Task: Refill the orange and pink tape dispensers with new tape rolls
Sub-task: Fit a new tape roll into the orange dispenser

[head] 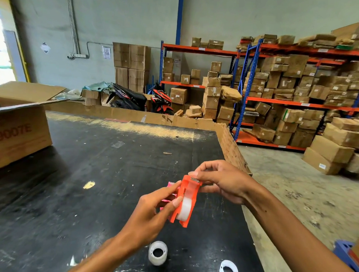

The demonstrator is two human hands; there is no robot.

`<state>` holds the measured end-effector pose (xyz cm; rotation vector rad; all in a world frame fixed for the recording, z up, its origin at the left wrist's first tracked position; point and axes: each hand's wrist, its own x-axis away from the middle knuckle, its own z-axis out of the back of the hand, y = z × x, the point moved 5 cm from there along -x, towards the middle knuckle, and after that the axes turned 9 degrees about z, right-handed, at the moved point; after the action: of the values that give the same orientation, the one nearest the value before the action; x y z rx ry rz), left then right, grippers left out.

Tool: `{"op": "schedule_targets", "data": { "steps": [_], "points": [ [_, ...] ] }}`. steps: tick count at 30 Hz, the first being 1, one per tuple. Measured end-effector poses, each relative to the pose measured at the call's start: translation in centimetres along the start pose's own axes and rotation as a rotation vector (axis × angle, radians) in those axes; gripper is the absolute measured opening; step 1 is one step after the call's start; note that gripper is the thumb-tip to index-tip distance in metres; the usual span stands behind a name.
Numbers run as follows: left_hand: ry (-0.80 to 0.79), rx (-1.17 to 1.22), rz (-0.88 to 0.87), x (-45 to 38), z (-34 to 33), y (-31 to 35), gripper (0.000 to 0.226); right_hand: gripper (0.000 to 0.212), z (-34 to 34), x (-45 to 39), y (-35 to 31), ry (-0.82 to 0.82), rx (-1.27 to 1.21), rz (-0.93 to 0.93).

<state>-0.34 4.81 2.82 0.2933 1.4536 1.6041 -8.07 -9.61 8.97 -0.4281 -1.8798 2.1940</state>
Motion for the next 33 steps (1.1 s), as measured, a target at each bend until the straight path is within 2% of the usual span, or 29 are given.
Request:
{"op": "schedule_targets", "data": {
  "steps": [6,8,11,16,22,26,29,33],
  "points": [
    [-0.013,-0.003,0.016,0.2,-0.5,-0.5,0.035,0.007,0.1,0.2,0.9,0.024,-0.011,-0.041],
    [-0.011,0.063,0.073,0.0,-0.6,-0.9,0.027,0.01,0.2,0.2,1.3,0.048,-0.049,-0.034],
    [0.004,0.138,0.184,-0.9,-0.8,-1.2,0.025,0.031,0.6,0.2,2.2,0.125,-0.076,-0.028],
    [0.084,0.196,0.396,-3.2,-1.9,-2.9,0.008,0.032,1.0,0.8,5.4,0.235,-0.015,-0.02],
    [0.07,0.139,0.627,-6.0,-5.4,-6.1,0.023,0.026,2.4,-0.4,9.6,0.315,0.088,-0.063],
    [0.086,0.087,0.717,-7.3,-6.7,-7.4,0.043,0.027,3.4,-2.4,12.2,0.353,0.08,-0.132],
    [0.081,0.049,0.747,-7.7,-7.6,-8.3,0.031,0.027,3.7,-3.5,13.6,0.363,0.073,-0.166],
    [0.033,0.041,0.753,-8.2,-8.6,-10.4,0.031,0.032,4.0,-4.6,15.6,0.381,0.106,-0.206]
  ]
}}
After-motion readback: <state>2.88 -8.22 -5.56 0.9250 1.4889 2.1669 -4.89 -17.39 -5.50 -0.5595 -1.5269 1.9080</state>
